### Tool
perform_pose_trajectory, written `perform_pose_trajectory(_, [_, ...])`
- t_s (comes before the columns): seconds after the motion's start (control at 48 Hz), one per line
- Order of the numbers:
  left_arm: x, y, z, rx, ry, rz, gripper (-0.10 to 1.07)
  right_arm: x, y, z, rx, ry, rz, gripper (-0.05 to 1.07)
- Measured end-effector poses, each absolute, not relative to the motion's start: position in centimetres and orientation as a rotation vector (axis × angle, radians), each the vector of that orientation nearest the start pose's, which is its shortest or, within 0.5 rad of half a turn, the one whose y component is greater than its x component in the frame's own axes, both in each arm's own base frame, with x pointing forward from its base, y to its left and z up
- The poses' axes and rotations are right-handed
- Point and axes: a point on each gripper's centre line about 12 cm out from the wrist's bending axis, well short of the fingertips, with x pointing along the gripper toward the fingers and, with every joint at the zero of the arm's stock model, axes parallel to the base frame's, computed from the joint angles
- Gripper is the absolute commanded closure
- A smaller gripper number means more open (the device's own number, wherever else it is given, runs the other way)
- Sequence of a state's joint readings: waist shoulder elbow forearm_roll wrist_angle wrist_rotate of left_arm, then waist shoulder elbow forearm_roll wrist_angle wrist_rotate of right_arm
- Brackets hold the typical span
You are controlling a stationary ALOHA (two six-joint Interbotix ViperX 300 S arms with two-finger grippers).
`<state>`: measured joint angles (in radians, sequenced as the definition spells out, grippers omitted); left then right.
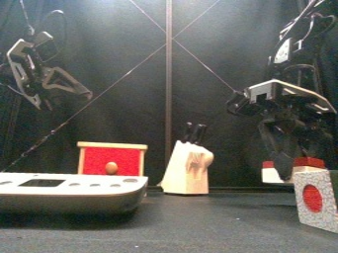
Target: Put salmon sushi on stove
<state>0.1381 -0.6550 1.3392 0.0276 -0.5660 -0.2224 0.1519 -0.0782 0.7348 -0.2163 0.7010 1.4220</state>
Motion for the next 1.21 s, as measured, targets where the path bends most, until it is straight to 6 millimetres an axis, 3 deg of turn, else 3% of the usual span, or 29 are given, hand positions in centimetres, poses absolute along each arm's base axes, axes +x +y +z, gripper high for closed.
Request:
perform_pose_trajectory(0.292, [21.2,2.8,19.7,-0.208,0.107,0.135,0.58,31.6,2.6,14.5,0.793,1.041,-0.722,0.33])
perform_pose_trajectory(0.75, [21.2,2.9,19.7,-0.21,0.106,0.139,0.58,40.1,3.5,17.2,0.562,0.781,-0.41,0.33])
perform_pose_trajectory(1.021, [21.1,2.9,19.6,-0.212,0.108,0.14,0.58,44.7,4.8,16.8,0.523,0.716,-0.285,0.33])
perform_pose_trajectory(1.208, [21.0,2.8,19.4,-0.211,0.114,0.141,0.58,46.7,5.4,15.8,0.526,0.714,-0.27,0.32])
